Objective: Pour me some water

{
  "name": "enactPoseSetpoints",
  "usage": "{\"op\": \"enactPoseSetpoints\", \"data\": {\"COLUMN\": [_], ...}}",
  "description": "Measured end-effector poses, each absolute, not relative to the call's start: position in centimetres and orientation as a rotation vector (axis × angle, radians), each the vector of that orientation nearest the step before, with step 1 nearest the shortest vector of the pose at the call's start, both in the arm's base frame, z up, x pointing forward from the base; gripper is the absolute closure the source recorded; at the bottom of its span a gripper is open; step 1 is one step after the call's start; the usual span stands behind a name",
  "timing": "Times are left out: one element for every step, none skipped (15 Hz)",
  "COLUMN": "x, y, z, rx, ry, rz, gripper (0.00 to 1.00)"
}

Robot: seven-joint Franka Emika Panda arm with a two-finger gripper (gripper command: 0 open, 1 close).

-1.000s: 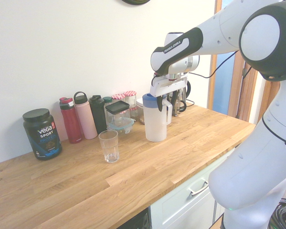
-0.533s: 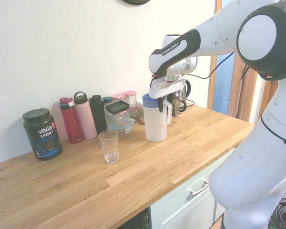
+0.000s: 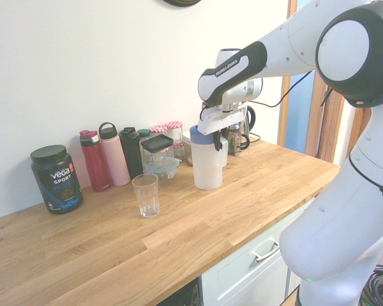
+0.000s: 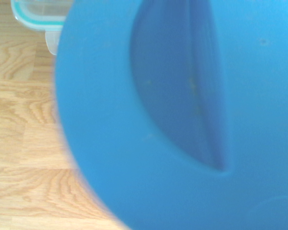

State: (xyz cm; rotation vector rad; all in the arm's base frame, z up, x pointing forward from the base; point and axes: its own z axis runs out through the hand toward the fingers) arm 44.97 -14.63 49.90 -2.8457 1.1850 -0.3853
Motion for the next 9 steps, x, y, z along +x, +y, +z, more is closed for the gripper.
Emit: {"op": "enactPoseSetpoints", "data": {"x": [45.0,44.9,44.9,44.7,44.4,44.0,43.6,43.2,42.8], "y": [-14.6,-14.6,-14.6,-14.6,-14.5,-14.4,-14.2,-13.7,-13.1], "z": [49.9,50.0,50.2,50.6,51.3,52.2,53.4,54.6,55.9], "rx": [-2.846,-2.845,-2.844,-2.842,-2.838,-2.834,-2.833,-2.838,-2.857], "ry": [1.185,1.185,1.184,1.184,1.182,1.180,1.173,1.155,1.113], "rz": [-0.386,-0.388,-0.394,-0.405,-0.420,-0.434,-0.449,-0.460,-0.467], "gripper": [1.00,1.00,1.00,1.00,1.00,1.00,1.00,1.00,1.00]}}
